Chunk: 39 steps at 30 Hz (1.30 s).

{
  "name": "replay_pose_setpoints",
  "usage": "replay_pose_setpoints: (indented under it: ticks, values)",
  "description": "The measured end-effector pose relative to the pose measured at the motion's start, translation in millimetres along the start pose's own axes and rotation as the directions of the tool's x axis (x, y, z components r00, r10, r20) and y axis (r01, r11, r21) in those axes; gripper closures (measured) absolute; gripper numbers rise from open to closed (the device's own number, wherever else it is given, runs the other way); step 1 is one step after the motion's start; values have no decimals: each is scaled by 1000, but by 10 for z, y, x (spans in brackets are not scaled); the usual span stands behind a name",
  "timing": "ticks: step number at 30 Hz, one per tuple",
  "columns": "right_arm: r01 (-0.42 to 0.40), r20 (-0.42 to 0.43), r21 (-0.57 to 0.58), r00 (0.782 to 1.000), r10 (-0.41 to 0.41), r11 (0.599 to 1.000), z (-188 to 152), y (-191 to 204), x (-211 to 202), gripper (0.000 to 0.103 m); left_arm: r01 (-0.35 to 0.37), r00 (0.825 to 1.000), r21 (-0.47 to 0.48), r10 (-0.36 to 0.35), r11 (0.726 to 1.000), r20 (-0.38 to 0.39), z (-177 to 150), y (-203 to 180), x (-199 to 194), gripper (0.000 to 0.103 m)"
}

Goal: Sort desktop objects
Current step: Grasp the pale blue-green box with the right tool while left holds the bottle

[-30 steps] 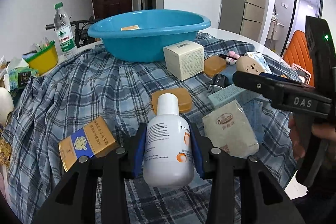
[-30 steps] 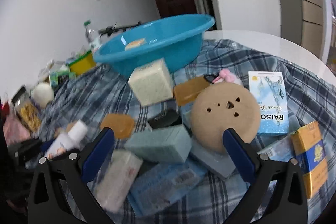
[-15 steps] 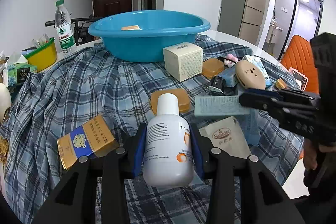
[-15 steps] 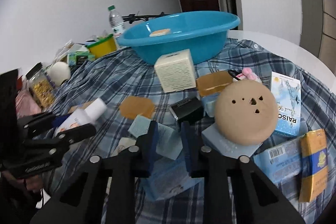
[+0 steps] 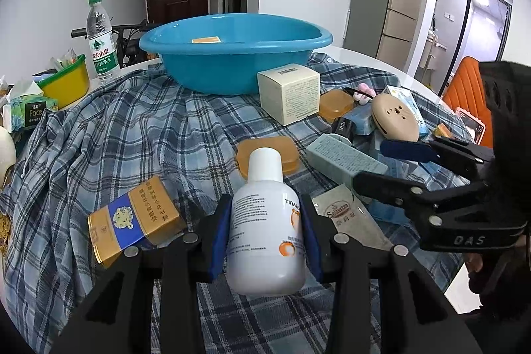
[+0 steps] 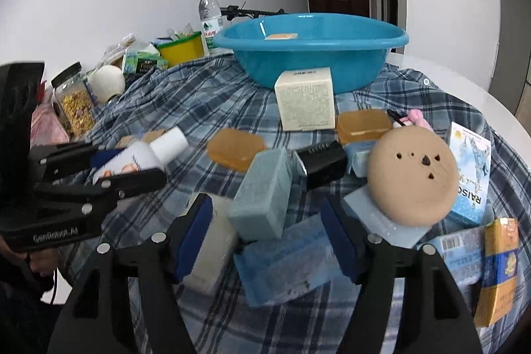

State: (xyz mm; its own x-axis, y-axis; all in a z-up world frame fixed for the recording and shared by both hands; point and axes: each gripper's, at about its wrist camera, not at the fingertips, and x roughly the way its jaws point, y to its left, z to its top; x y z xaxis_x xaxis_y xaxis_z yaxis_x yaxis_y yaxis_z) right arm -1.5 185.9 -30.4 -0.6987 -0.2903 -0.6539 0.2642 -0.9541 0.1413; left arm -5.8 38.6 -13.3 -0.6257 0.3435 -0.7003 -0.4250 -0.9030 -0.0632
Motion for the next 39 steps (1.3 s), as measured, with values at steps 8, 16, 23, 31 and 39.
replay_pose_setpoints:
  ticks: [8,16,23,31,39]
  values:
    - [39,-41,-28,998,-40,999,45,105,286,68,-14,1000,-6,14,1000,-5,-14,31,18,61]
    - [59,-20,48,998,-58,997,14,-14,215,76,-17,1000,-27,17,999,-3,-13,50,30,61]
    - [121,22,53,992,-122,991,38,34,63,76,-91,994,-57,94,994,53,4,27,-33,61]
    - [202,144,-1,969,-199,979,83,230,-155,76,-145,981,-77,153,986,117,81,-47,-130,61]
    - [245,256,37,935,-246,969,204,274,-393,76,-196,958,-104,213,975,190,201,-50,-276,61]
